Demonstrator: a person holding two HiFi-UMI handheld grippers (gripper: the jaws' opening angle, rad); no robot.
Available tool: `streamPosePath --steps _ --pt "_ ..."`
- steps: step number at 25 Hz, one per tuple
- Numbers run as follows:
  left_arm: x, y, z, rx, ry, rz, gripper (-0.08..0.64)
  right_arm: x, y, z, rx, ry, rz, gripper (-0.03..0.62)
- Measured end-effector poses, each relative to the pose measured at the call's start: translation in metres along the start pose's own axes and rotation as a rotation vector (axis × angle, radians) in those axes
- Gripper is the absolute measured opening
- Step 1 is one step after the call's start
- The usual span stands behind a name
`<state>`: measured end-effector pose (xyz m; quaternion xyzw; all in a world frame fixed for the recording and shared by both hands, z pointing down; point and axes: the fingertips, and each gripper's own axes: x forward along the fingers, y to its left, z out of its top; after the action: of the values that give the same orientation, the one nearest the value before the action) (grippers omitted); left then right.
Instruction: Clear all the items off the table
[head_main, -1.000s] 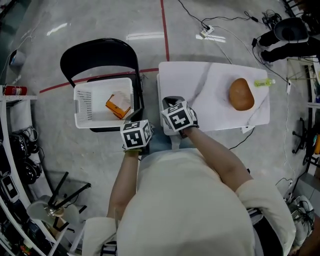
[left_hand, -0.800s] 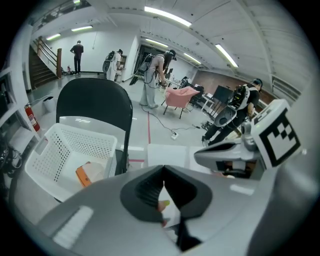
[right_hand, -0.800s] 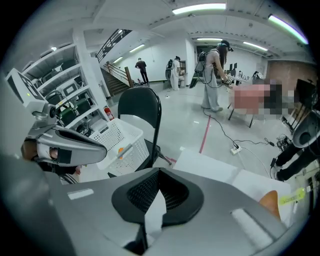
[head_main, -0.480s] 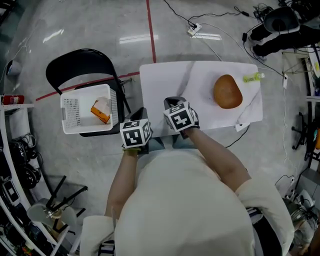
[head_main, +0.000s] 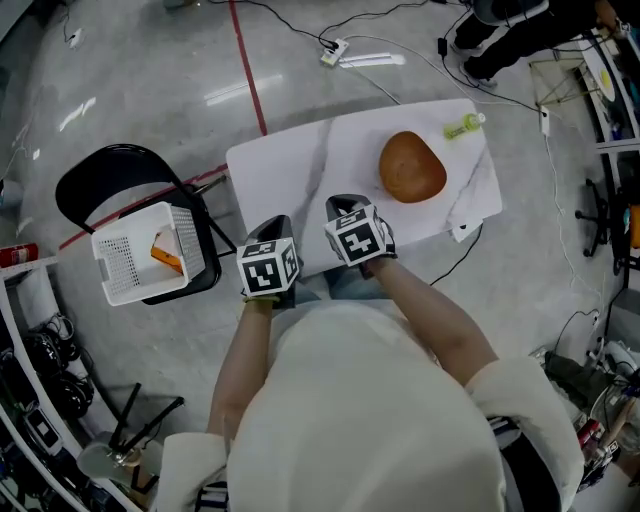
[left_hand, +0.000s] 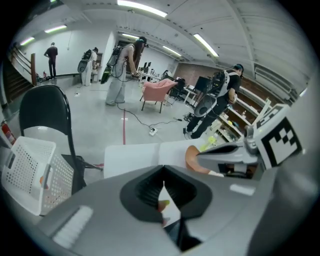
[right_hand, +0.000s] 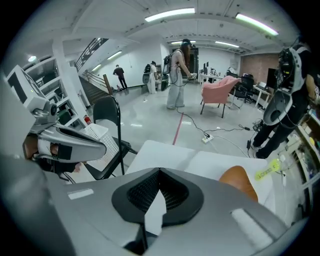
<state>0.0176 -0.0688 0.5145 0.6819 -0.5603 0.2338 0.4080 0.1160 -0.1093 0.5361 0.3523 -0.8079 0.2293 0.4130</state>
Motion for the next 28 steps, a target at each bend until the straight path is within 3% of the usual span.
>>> streamPosePath --steps 17,28 --pt "0.084 -0.145 -0.017 0.128 0.101 -0.108 0.008 -0.053 -0.148 -0.106 0.224 0.019 -0.141 0.000" --pt "0.158 -0.206 -0.029 0.140 0.186 -0.138 0.008 -0.057 -0.239 -0.158 0.360 0.056 -0.217 0.000"
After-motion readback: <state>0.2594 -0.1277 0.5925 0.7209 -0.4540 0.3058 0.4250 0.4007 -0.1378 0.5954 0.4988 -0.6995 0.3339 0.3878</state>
